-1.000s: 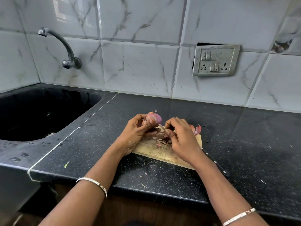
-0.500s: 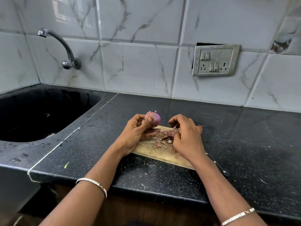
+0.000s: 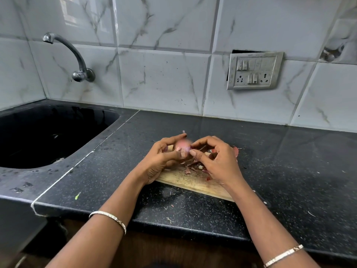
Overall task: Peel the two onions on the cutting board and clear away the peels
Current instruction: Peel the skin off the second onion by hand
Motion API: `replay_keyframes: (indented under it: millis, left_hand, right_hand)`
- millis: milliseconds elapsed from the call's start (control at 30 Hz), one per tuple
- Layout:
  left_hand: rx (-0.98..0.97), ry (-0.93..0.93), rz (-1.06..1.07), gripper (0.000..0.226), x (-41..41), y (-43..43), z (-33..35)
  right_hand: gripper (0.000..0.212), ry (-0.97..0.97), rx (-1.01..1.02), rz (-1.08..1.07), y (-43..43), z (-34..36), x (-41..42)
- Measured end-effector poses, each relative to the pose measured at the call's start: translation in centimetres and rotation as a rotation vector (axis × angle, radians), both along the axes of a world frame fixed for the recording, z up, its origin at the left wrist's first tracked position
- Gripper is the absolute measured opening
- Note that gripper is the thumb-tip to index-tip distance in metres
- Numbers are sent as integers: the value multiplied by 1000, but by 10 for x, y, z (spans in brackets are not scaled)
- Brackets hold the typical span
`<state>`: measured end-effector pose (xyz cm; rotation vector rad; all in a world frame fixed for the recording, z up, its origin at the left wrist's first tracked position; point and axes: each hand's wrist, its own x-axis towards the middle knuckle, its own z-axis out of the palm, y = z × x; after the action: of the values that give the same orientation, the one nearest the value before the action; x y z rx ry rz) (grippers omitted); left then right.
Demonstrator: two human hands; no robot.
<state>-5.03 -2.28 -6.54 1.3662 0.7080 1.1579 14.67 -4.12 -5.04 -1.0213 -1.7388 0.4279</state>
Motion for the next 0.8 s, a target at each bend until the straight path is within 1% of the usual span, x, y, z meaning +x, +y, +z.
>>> replay_keyframes:
  millis: [267,433,633,800]
  left_hand:
    - [28,8,-44,70,0,-1,0]
    - [62,7,-11,69,1,-1,-1]
    - [75,24,9,70,0,0,-3]
    - [64,28,17,70,0,1,-4]
  right_hand:
    - [11,15,-36,-34,1,0,0]
    - [13,38,-76,-39,1,-2,1]
    - [11,7,-82,-78,0,-2,-1]
    - [10,-58,-44,-150,-2,-1,-4]
